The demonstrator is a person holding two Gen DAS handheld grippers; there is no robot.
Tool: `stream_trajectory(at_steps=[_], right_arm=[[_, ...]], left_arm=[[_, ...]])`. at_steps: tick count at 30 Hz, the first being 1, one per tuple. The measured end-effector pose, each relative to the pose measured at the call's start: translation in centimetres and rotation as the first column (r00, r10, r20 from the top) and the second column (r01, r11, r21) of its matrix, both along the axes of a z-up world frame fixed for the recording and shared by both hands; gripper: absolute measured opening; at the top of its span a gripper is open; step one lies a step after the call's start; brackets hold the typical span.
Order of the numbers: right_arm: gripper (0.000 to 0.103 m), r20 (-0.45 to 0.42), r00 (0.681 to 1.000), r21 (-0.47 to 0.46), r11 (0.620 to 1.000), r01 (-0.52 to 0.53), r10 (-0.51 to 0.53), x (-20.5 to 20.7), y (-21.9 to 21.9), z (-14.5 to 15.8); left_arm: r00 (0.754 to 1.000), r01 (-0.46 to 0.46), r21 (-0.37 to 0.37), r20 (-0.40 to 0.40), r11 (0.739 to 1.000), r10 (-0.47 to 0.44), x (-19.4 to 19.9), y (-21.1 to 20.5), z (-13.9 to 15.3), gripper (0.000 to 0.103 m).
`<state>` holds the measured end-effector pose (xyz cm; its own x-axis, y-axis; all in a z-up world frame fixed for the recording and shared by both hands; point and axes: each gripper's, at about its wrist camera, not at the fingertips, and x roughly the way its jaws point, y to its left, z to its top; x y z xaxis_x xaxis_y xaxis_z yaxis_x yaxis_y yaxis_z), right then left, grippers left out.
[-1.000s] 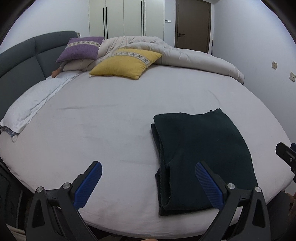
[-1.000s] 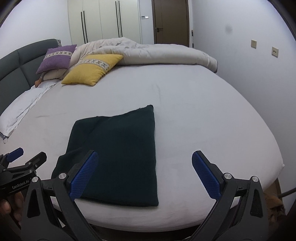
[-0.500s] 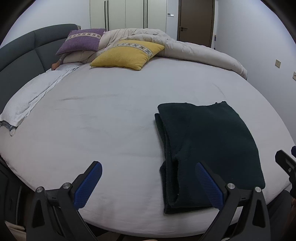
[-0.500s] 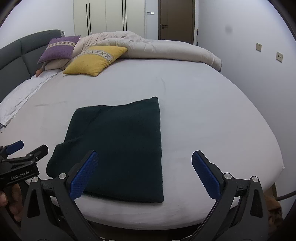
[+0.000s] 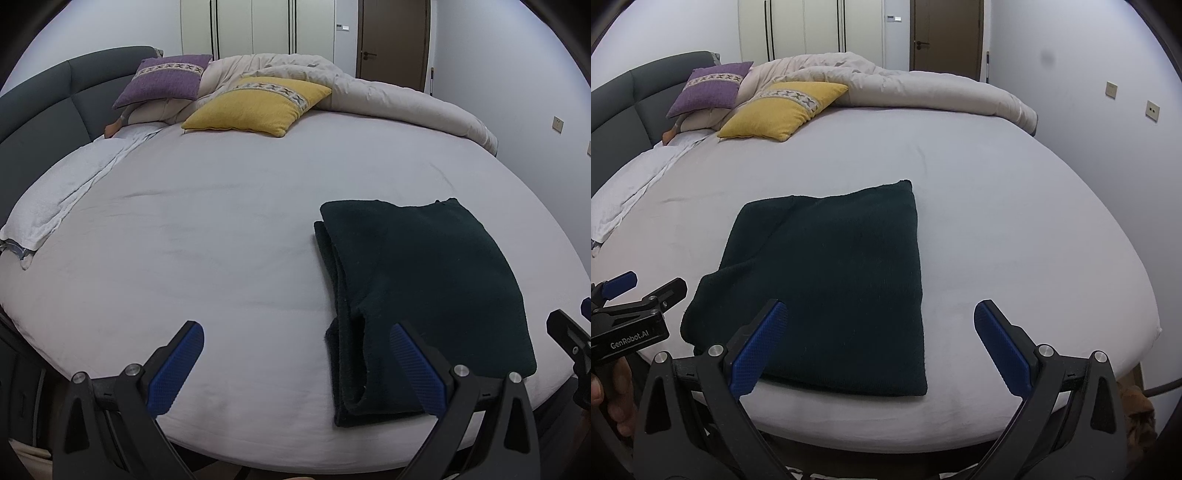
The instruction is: Fold small clothes
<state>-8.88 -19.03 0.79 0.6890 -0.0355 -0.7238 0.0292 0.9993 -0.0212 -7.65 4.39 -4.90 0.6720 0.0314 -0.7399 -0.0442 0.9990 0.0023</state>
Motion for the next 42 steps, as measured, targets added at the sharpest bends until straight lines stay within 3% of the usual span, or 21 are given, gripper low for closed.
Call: stream_trajectory(at_steps=[42], right_arm=[[0.102, -0.006, 1.0, 0.009, 1.0, 0.013, -0.013, 0.0, 1.8, -0.9]], left_arm=[[1.0, -0.002, 0.002, -0.004, 1.0, 0.002, -0.2, -0.1, -0.3, 0.103]])
